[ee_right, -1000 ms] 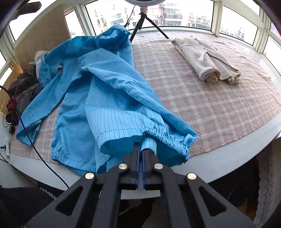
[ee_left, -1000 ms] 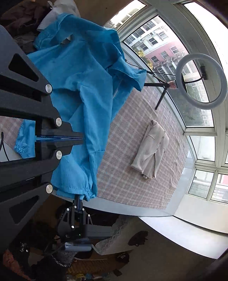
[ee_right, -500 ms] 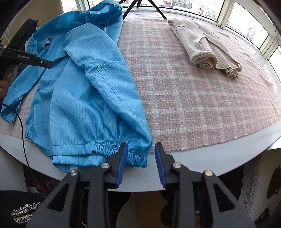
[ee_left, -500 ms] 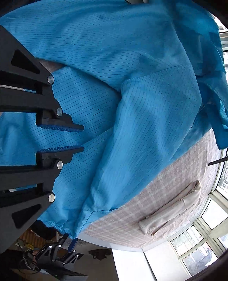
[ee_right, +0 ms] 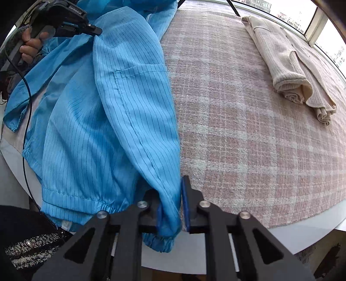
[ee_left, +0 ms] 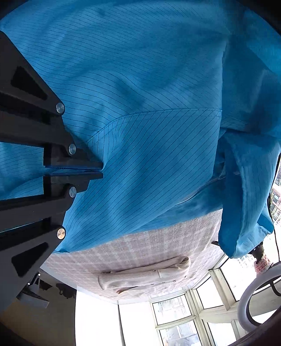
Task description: Fold clothes
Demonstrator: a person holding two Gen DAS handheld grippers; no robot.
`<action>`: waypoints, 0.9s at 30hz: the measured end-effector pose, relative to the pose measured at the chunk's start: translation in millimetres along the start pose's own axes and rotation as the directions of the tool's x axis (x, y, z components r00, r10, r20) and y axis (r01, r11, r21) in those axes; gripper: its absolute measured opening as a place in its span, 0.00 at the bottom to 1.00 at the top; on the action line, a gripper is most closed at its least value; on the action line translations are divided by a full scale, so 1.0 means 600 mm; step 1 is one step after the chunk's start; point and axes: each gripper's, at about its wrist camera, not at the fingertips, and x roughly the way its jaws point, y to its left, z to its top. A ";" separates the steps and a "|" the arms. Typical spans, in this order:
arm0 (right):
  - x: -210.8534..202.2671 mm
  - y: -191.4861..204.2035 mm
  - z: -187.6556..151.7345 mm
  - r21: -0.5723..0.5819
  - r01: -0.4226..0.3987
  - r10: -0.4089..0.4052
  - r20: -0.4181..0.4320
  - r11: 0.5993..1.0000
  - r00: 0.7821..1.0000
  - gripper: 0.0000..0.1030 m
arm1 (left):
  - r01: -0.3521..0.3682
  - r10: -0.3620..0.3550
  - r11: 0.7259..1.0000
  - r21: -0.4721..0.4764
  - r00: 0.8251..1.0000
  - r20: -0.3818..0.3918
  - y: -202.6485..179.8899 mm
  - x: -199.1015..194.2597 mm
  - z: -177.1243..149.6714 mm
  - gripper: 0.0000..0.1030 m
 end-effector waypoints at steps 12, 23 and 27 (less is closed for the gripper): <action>-0.068 -0.020 0.030 -0.026 0.009 -0.008 0.048 1.000 0.999 0.03 | 0.057 -0.058 0.984 -0.168 0.998 -0.001 0.052 0.018 0.005 0.35; -0.094 -0.070 0.058 -0.052 0.012 -0.010 0.041 0.999 0.999 0.03 | 0.063 -0.055 0.971 -0.232 0.998 0.041 0.035 0.005 -0.036 0.35; -0.101 -0.073 0.062 -0.068 0.012 -0.009 0.049 0.998 0.999 0.03 | -0.011 0.014 0.970 -0.242 1.000 0.013 0.036 0.043 -0.017 0.30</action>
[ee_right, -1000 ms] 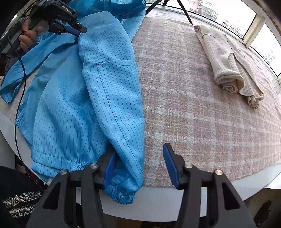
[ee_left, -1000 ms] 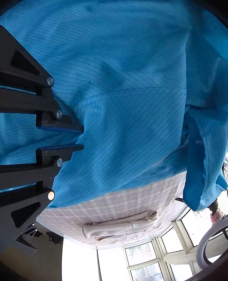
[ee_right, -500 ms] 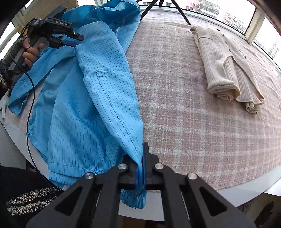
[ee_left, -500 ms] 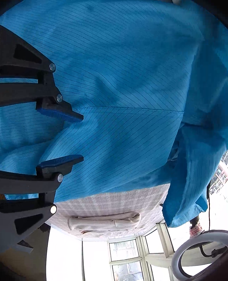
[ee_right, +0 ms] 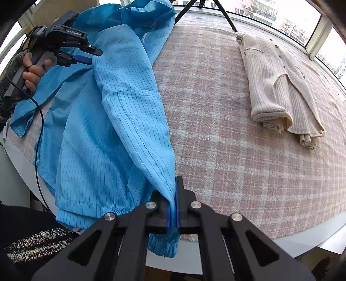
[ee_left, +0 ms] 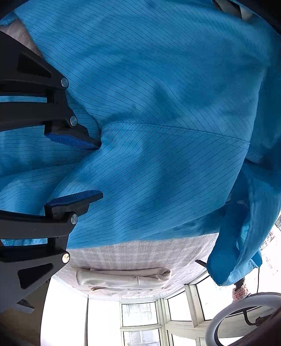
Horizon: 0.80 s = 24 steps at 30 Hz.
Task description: Fold clothes
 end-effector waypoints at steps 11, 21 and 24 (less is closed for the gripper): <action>-0.081 -0.045 0.075 0.060 0.112 -0.121 0.164 0.992 0.979 0.02 | -0.243 0.162 0.896 0.371 0.958 0.236 -0.183 -0.158 0.047 0.02; -0.384 0.045 0.103 0.118 0.287 -0.308 0.469 0.951 0.828 0.02 | -0.247 0.004 0.758 0.604 0.927 0.374 -0.272 -0.334 0.060 0.02; -0.343 0.126 0.112 0.058 0.268 -0.266 0.441 0.962 0.857 0.02 | -0.300 0.085 0.738 0.604 0.930 0.358 -0.183 -0.307 0.058 0.02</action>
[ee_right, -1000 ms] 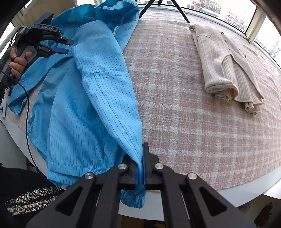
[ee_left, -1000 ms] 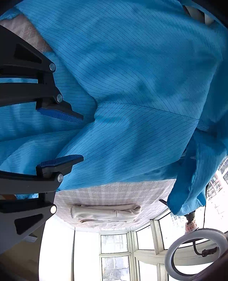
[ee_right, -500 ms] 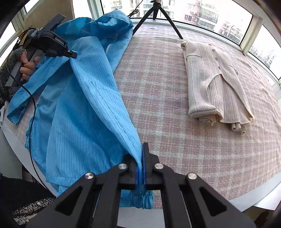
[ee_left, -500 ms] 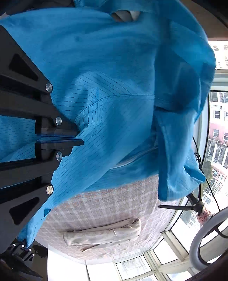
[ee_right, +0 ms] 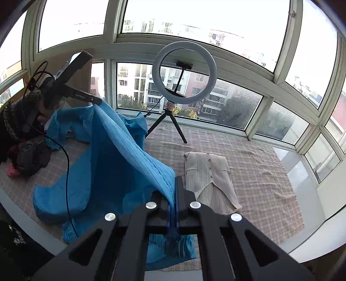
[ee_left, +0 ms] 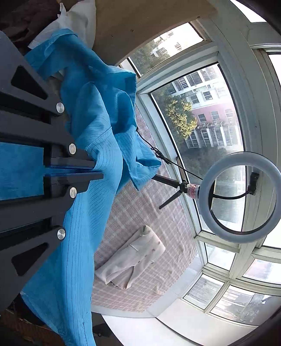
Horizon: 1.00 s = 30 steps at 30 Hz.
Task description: Fold clothes
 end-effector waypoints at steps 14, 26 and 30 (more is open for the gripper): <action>0.286 0.353 -0.171 0.021 -0.197 0.184 -0.470 0.980 0.863 0.02 | 0.159 -0.180 0.984 -0.085 0.913 -0.367 0.186 0.056 -0.444 0.32; 0.260 0.327 -0.122 0.047 -0.093 0.104 -0.422 0.995 0.901 0.02 | 0.307 -0.324 0.946 -0.104 0.873 -0.364 0.070 0.055 -0.551 0.00; 0.254 0.342 -0.126 0.045 -0.101 0.111 -0.425 0.994 0.899 0.02 | 0.163 -0.182 0.982 -0.093 0.951 -0.251 0.152 -0.050 -0.558 0.00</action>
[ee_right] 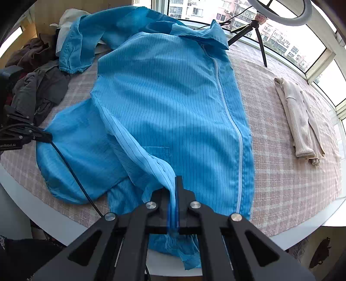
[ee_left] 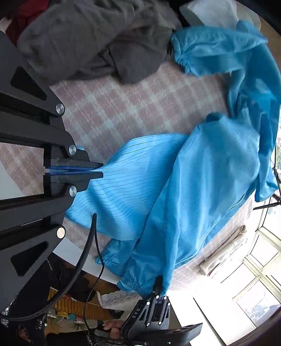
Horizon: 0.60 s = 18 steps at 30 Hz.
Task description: Fold clothes
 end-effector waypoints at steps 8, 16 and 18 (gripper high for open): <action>0.022 0.056 -0.006 0.018 -0.125 0.125 -0.027 0.992 0.992 0.03 | -0.357 0.372 0.913 -0.196 0.927 0.043 0.182 -0.171 -0.067 0.26; 0.012 0.106 -0.030 -0.137 -0.375 0.344 -0.204 0.917 0.917 0.25 | -0.045 0.069 0.977 -0.208 0.991 0.112 0.080 -0.134 -0.026 0.32; -0.016 0.085 -0.027 -0.166 -0.433 0.397 -0.212 0.886 0.893 0.31 | 0.001 0.019 0.982 -0.187 0.994 0.106 0.041 -0.093 0.009 0.32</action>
